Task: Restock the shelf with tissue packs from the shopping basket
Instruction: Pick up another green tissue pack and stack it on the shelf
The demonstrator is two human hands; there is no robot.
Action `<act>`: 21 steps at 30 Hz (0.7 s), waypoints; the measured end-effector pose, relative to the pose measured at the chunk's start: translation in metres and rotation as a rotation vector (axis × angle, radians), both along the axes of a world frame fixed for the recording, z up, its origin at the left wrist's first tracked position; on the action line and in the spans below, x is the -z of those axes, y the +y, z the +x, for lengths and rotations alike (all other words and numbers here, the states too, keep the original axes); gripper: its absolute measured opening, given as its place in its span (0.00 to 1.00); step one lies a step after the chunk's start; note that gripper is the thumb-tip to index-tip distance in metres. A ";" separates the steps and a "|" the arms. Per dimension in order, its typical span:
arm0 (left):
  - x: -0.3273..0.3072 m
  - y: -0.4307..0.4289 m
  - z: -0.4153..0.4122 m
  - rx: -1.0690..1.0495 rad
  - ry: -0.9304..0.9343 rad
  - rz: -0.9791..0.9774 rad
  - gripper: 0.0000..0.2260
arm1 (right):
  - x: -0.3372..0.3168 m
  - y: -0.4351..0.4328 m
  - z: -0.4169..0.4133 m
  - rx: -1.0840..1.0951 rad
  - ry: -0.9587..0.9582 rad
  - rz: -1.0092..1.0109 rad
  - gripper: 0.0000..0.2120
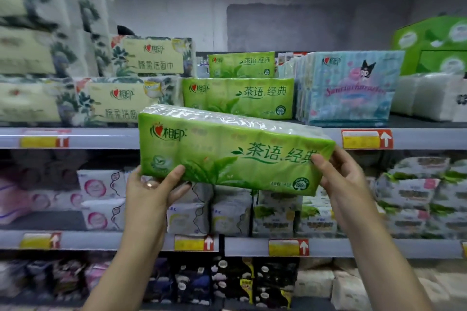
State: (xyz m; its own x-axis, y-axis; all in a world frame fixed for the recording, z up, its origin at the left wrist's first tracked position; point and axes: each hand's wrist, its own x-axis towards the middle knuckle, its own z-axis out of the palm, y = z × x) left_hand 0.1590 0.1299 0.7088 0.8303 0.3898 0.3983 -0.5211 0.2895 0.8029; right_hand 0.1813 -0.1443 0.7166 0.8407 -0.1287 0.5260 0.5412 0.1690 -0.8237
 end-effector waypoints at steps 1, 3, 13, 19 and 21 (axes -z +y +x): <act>-0.004 0.000 0.001 -0.021 0.000 0.002 0.35 | -0.003 0.001 0.003 -0.003 -0.012 0.003 0.27; -0.014 0.001 0.006 -0.053 0.012 0.039 0.25 | -0.014 0.004 0.007 -0.006 -0.030 0.019 0.22; -0.070 0.015 0.055 0.153 0.102 0.143 0.19 | -0.076 0.002 0.038 0.116 -0.057 0.124 0.19; -0.079 0.025 0.079 0.102 0.125 0.192 0.03 | -0.086 0.013 0.058 0.164 -0.087 0.090 0.22; -0.080 0.025 0.085 0.102 0.149 0.217 0.05 | -0.085 0.015 0.063 0.203 -0.089 0.096 0.21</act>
